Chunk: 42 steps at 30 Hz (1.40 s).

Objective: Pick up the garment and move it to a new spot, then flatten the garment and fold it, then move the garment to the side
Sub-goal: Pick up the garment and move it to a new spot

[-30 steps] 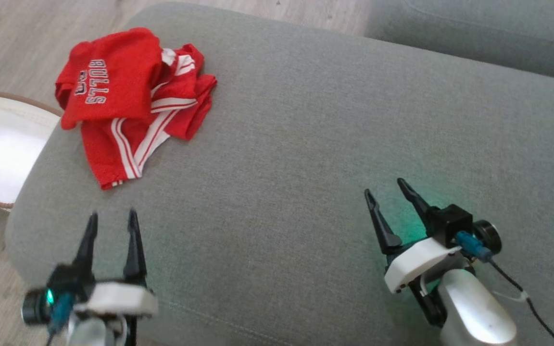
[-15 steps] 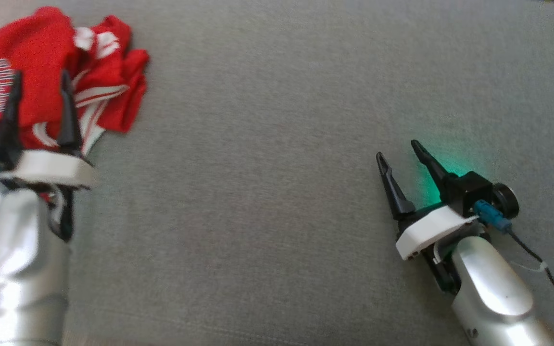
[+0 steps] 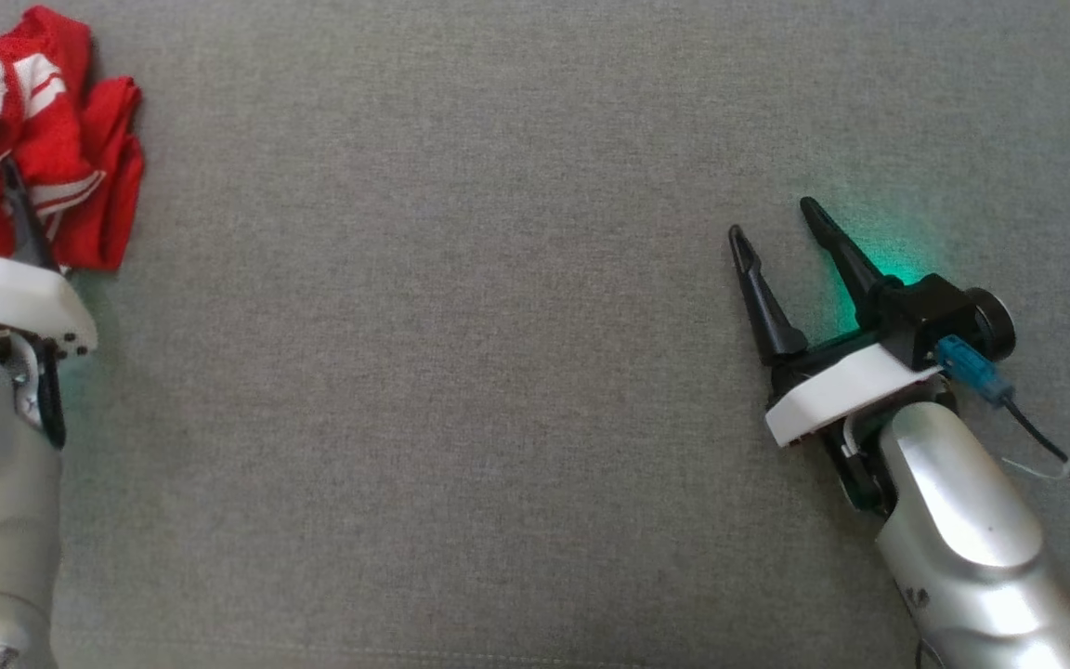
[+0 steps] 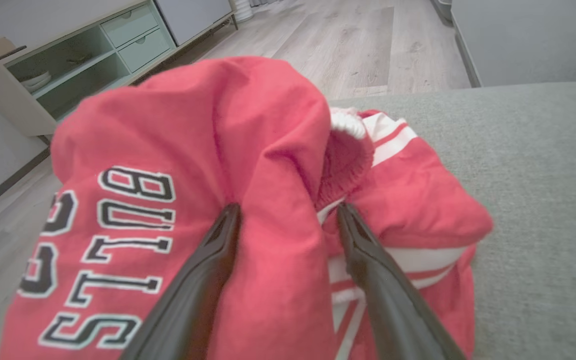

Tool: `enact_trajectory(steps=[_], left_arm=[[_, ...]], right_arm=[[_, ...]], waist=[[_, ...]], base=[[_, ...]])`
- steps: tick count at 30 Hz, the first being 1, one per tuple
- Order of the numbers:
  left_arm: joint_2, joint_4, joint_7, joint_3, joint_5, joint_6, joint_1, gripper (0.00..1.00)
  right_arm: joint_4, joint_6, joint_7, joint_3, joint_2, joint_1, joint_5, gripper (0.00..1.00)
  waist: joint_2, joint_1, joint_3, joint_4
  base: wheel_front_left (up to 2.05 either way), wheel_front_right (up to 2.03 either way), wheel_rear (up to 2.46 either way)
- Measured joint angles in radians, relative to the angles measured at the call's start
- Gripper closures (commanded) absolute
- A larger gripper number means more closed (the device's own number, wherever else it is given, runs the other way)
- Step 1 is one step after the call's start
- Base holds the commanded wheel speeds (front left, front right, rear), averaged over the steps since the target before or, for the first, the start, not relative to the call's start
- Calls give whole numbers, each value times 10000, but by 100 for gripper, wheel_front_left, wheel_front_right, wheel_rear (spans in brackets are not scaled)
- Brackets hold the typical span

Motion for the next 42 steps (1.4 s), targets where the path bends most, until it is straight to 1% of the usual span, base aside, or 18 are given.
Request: enact_trajectory(steps=[2, 3, 4, 8, 11, 15, 19, 21, 25, 26, 28, 30, 32, 33, 37, 38, 39, 42], left_arm=[[29, 219, -17, 4, 19, 174, -168, 0], [35, 282, -27, 6, 19, 221, -251, 43], [44, 309, -65, 4, 19, 222, -330, 100], [73, 203, -245, -25, 19, 205, -492, 100], [77, -332, -299, -44, 17, 36, -530, 100], [25, -1946, -324, -359, 59, -401, -530, 100], [-293, -3317, -334, -982, 138, -780, -525, 100], [-537, -3814, -370, -1381, 134, -890, -522, 100], [-1229, -4445, -372, -2393, -88, -1035, -421, 100], [-1229, -4445, -372, -2393, -88, -1035, -421, 100], [-1751, -4707, -374, -3139, -330, -1058, -210, 100], [-2180, -4842, -372, -3981, -813, -1114, 77, 100], [-2462, -4993, -372, -4759, -1333, -1114, 348, 100], [-2598, -5170, -372, -5227, -1923, -1114, 554, 100], [-2700, -5486, -372, -5588, -2911, -1114, 1000, 100], [-2702, -5494, -374, -5628, -2959, -1110, 1159, 63], [-2704, -5473, -372, -5666, -2959, -1072, 1330, 0], [-2717, -5250, -372, -5789, -3058, -815, 1882, 0]], right_arm=[[-36, 2, 0, -4, -2, -2, 15, 0], [-54, 0, 0, -4, -2, -2, 15, 0], [-67, 2, 0, -4, -2, -2, 15, 0], [-27, 2, 0, -44, -2, -2, 105, 0], [102, 2, 0, -115, 6, 5, 115, 0], [293, 2, 4, -309, 33, 163, 196, 0], [368, 2, 4, -359, 259, 587, 291, 0], [380, 2, 6, -353, 422, 710, 305, 0], [376, 2, 4, -355, 535, 798, 382, 0], [376, 2, 4, -355, 535, 798, 382, 0], [393, 2, 6, -339, 589, 933, 453, 0], [395, 0, 6, -268, 639, 1066, 483, 0], [405, 2, 10, -224, 658, 1133, 500, 0], [401, 0, 13, -155, 663, 1154, 539, 0], [408, 2, 13, -40, 685, 1279, 541, 0], [420, 0, 13, -35, 688, 1300, 541, 0], [430, 0, 13, -38, 692, 1305, 543, 0], [460, 2, 13, -86, 694, 1333, 625, 0]], waist=[[0, 0, 68, -37], [0, 0, 88, -43], [0, 0, 100, -43], [0, 0, 17, -26], [0, 1, -192, -21], [0, 0, -613, -49], [0, -2, -1136, -161], [0, -3, -1383, -305], [0, -2, -1724, -816], [0, -2, -1724, -816], [0, -3, -1876, -1153], [0, -2, -2006, -1524], [0, -2, -2123, -1931], [0, -3, -2230, -2348], [0, -2, -2432, -3149], [0, -2, -2483, -3329], [0, -3, -2530, -3490], [1, -2, -2659, -3854]], base=[[0, 0, 0], [0, 0, 0], [0, 0, 0], [0, 0, 0], [0, 0, 0], [0, 0, 0], [0, 0, 0], [0, 0, 0], [0, 0, 0], [0, 0, 0], [0, 0, 0], [0, 0, 0], [0, 0, 0], [0, 0, 0], [0, 0, 0], [0, 0, 0], [0, 0, 0], [0, 0, 0]])
